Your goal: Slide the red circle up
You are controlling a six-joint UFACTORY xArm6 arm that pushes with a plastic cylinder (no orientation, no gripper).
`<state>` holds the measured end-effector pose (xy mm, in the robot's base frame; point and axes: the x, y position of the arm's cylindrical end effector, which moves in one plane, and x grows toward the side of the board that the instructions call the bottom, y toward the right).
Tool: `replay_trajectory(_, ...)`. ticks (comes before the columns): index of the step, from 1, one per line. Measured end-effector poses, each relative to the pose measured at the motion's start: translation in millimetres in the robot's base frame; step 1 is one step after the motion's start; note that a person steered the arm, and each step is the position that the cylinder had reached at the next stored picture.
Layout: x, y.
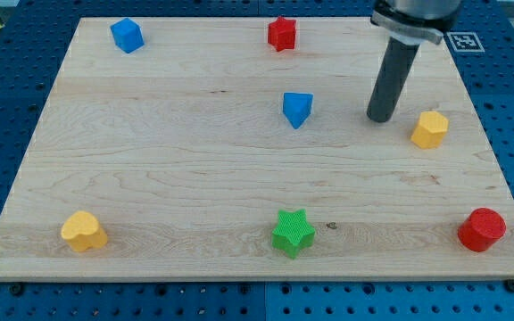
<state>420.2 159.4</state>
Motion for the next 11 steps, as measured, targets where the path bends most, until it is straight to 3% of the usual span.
replay_trajectory(4, 91.1, 5.4)
replay_trajectory(7, 93.8, 103.3)
replay_trajectory(9, 140.6, 177.4)
replay_trajectory(10, 178.7, 176.2)
replay_trajectory(11, 192.3, 133.3)
